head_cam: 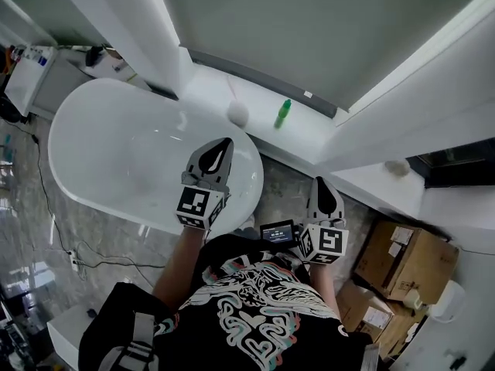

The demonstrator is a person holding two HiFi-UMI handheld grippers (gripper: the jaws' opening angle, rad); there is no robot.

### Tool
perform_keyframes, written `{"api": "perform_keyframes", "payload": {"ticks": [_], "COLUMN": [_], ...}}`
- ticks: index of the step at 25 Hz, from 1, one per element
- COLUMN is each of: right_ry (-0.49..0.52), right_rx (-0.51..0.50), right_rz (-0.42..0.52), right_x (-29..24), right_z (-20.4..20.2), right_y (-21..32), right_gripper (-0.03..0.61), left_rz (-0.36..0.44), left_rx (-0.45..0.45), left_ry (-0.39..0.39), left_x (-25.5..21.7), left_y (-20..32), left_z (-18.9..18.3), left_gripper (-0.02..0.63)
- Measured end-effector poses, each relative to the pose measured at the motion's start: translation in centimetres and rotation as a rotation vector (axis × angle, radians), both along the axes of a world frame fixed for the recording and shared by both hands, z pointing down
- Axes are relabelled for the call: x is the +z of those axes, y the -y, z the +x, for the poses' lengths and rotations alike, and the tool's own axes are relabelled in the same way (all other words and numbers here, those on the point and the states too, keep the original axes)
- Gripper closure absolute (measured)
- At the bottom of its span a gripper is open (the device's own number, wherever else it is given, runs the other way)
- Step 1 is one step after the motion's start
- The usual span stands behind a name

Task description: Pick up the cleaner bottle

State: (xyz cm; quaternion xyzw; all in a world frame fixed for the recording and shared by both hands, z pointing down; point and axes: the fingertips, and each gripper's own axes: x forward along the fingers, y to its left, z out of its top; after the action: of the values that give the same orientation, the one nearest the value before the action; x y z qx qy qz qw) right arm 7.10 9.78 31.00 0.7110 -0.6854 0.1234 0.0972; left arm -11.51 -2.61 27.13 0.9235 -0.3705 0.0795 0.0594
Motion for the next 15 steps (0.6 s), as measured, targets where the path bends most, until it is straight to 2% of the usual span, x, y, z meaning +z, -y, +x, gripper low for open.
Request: {"api": "perform_keyframes", "payload": {"ticks": [5,15], "right_ry": [-0.007,-0.034], "right_rx": [0.031,0.03], "right_rz": [0.013,0.032], "right_x": [-0.4,-0.4], "right_z": [0.4,1.3], "right_y": [0.7,4.8], "right_gripper": [0.552,0.551], "left_rz": [0.039,0.05], "left_rx": [-0.006,-0.031], "left_ry": [-0.021,-0.032], "left_x": [-0.9,-0.7], "left_y": [1.4,4.5], "left_z": [0.4,1.3], "left_gripper": [0.595,0.596]}}
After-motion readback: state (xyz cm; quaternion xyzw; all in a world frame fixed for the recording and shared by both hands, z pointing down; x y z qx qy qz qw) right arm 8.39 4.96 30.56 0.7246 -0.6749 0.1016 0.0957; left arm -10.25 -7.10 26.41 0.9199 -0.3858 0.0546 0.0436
